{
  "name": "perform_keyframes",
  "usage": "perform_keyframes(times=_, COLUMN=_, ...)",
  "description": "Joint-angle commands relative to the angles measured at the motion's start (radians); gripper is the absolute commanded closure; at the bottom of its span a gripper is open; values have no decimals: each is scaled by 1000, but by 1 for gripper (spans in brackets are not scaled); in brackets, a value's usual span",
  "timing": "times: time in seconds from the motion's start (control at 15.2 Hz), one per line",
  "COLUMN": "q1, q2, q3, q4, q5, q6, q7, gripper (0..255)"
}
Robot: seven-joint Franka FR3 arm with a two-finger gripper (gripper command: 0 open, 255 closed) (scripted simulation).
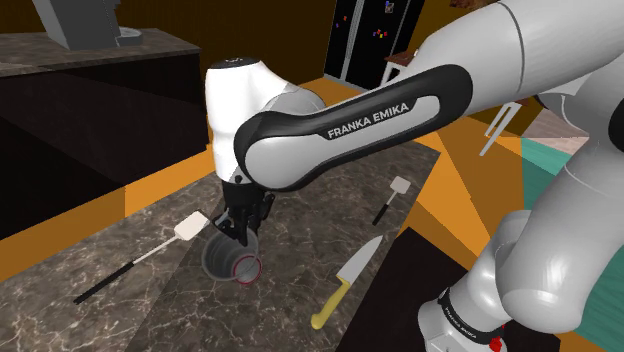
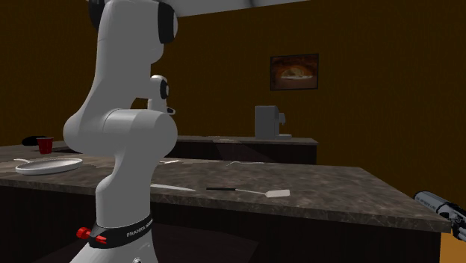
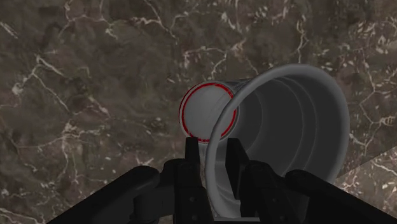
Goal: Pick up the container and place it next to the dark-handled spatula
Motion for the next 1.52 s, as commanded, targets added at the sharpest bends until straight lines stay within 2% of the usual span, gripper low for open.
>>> perform_keyframes(times=0.0, q1=2, q2=5, q3=1, q4=-14, q5=-1, q6=16, q7=1, gripper=255)
perform_keyframes(times=0.46, q1=2, q2=5, q3=0, q4=-14, q5=-1, q6=15, q7=1, gripper=255)
perform_keyframes(times=0.53, q1=2, q2=5, q3=0, q4=-13, q5=0, q6=14, q7=1, gripper=0)
perform_keyframes(times=0.86, q1=2, q2=5, q3=0, q4=-14, q5=-1, q6=16, q7=1, gripper=0)
perform_keyframes(times=1.12, q1=-5, q2=-31, q3=-3, q4=77, q5=11, q6=-109, q7=-8, gripper=0)
perform_keyframes(times=1.45, q1=-5, q2=-31, q3=-3, q4=77, q5=11, q6=-109, q7=-8, gripper=0)
